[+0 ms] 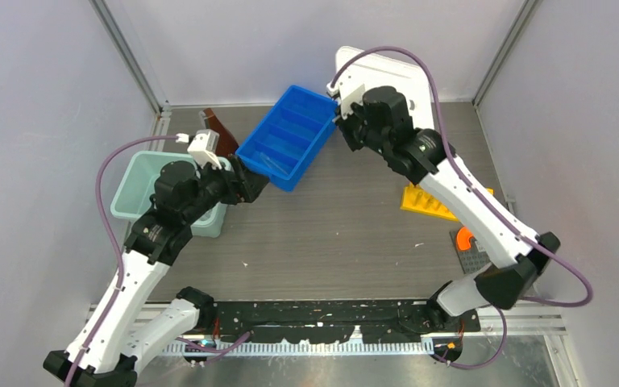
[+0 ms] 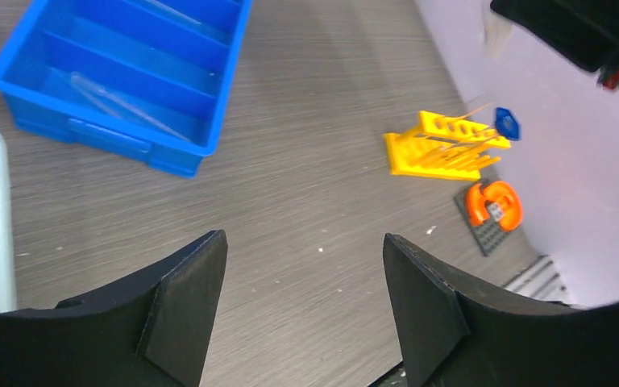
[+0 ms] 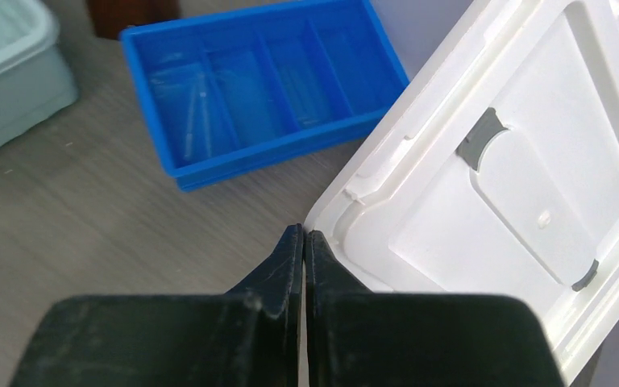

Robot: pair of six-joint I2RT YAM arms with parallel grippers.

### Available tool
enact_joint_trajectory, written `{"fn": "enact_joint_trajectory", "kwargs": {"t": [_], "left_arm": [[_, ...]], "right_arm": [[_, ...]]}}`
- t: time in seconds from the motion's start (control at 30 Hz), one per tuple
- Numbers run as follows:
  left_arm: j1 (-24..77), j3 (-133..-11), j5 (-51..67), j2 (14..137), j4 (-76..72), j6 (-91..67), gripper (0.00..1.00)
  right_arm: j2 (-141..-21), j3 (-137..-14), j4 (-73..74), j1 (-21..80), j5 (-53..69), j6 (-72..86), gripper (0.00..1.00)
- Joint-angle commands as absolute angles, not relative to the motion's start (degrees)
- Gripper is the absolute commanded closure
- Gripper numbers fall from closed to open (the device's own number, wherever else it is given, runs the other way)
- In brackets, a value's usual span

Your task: Organize the chemistry lab equipment

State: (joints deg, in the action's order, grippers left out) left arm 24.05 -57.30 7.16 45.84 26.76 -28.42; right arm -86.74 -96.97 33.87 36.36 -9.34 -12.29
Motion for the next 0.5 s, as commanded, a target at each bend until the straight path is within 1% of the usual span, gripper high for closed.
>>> {"fn": "enact_joint_trajectory", "kwargs": {"t": [0.0, 0.13, 0.23, 0.47], "left_arm": [[24.3, -58.9, 14.4, 45.6, 19.9, -36.7, 0.26], [24.3, -58.3, 15.7, 45.4, 12.5, -41.6, 0.23], [24.3, -58.9, 16.5, 46.6, 9.1, -43.5, 0.22], [24.3, -58.1, 18.2, 50.8, 2.3, -45.7, 0.21]], "right_arm": [[-78.8, -92.9, 30.4, 42.4, -6.4, -17.3, 0.99], [-74.2, -88.1, 29.2, 49.0, -7.4, -18.4, 0.99], [-71.6, -84.8, 27.5, 54.3, -10.5, -19.4, 0.99], [-69.9, -80.1, 24.1, 63.6, -15.3, -20.1, 0.99]]}}
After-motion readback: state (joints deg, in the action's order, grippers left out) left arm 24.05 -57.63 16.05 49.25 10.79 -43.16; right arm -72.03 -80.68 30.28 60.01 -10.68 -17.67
